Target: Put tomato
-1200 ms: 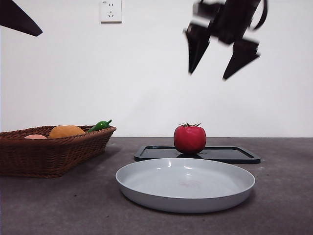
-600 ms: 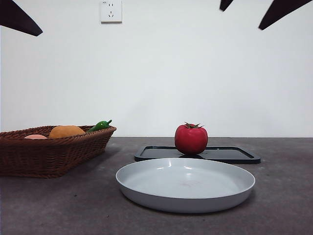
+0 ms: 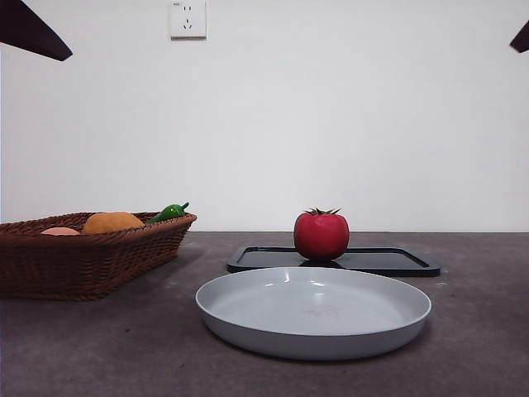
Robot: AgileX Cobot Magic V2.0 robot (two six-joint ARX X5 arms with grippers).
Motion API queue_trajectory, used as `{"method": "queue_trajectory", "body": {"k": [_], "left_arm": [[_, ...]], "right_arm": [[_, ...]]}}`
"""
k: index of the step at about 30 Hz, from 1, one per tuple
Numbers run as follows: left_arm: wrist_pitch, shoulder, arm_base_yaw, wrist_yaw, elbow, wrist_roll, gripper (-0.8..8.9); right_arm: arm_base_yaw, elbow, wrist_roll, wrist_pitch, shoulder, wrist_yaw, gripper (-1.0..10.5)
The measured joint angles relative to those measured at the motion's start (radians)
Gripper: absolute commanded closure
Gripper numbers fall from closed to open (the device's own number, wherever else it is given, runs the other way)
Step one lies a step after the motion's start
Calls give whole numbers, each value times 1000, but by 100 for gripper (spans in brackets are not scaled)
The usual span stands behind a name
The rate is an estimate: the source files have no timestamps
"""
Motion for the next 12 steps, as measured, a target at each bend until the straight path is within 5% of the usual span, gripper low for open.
{"method": "queue_trajectory", "body": {"k": [5, 8, 12], "left_arm": [[0, 0, 0, 0, 0, 0, 350], [0, 0, 0, 0, 0, 0, 369], [0, 0, 0, 0, 0, 0, 724]], "right_arm": [[0, -8, 1, 7, -48, -3, 433], [0, -8, 2, 7, -45, -31, 573], [0, -8, 3, 7, -45, -46, 946]]}}
